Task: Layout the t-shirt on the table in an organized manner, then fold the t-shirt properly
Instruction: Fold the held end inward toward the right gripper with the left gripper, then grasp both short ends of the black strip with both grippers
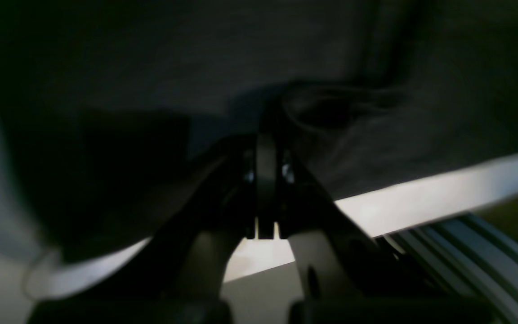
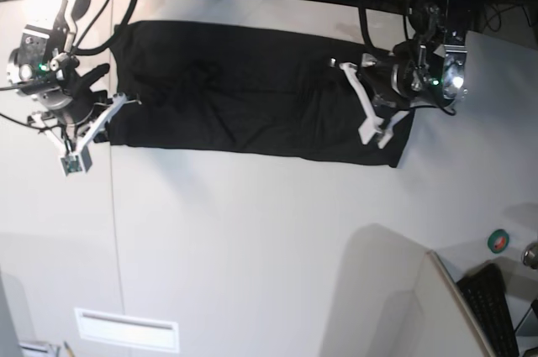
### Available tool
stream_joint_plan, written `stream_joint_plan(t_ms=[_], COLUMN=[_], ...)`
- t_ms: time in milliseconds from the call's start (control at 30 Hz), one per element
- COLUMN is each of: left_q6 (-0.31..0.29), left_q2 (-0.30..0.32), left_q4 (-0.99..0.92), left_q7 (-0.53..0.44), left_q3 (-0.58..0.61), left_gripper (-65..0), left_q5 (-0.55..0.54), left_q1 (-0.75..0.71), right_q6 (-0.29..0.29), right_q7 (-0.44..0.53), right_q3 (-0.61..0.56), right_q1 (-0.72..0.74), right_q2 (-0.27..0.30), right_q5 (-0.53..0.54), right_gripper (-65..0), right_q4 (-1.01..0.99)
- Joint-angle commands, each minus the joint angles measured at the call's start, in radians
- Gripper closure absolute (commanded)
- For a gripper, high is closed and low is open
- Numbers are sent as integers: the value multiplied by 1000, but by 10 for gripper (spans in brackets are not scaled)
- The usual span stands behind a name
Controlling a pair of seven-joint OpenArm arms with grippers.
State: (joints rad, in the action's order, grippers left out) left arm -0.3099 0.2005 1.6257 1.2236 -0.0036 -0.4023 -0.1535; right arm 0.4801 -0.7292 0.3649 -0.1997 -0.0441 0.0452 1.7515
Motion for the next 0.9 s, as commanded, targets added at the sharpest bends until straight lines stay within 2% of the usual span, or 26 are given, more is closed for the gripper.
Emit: stream_joint_plan(t_ms=[0,100,200,300,367,500,600,667,767,800,833,867], left_q6=[-2,-4,-4,-4,-4,-4,-4,-5,-27,-45,-67,-82], left_q2=[-2,3,52,89,106,107,112,130,192,204,212,212], left_q4=[17,52,107,155,169,130,8,-83,-187,-209,-232,-252], left_q7=[-5,-5,-5,-5,-5,-9,-117,-215,-319,-345,-368,-384], left_q3=[50,202,324,313,228,-89,-347,-454,-462,-453,-447,-447], left_gripper=[0,0,0,0,0,0,0,0,0,0,0,0], left_q5=[-22,-22,-22,-22,-22,-22,-22,-19,-22,-19,-19,-16], left_q1=[9,19,25,21,13,-10,-5,1,1,-1,-2,-2], right_q6=[-1,-1,-1,-1,-1,-1,-1,-1,1,1,1,1], right_q7=[20,21,21,23,23,16,1,-79,-192,-203,-208,-208], right_q3=[3,3,3,10,62,193,230,228,234,234,233,227], right_q1=[12,12,12,12,19,53,52,49,47,44,38,33], right_q2=[6,8,25,28,26,10,3,3,6,10,28,46], right_q5=[8,8,8,8,8,20,91,144,281,321,367,405], right_gripper=[0,0,0,0,0,0,0,0,-329,-395,-422,-417], right_q4=[15,15,15,15,15,14,15,15,6,-8,-35,-75])
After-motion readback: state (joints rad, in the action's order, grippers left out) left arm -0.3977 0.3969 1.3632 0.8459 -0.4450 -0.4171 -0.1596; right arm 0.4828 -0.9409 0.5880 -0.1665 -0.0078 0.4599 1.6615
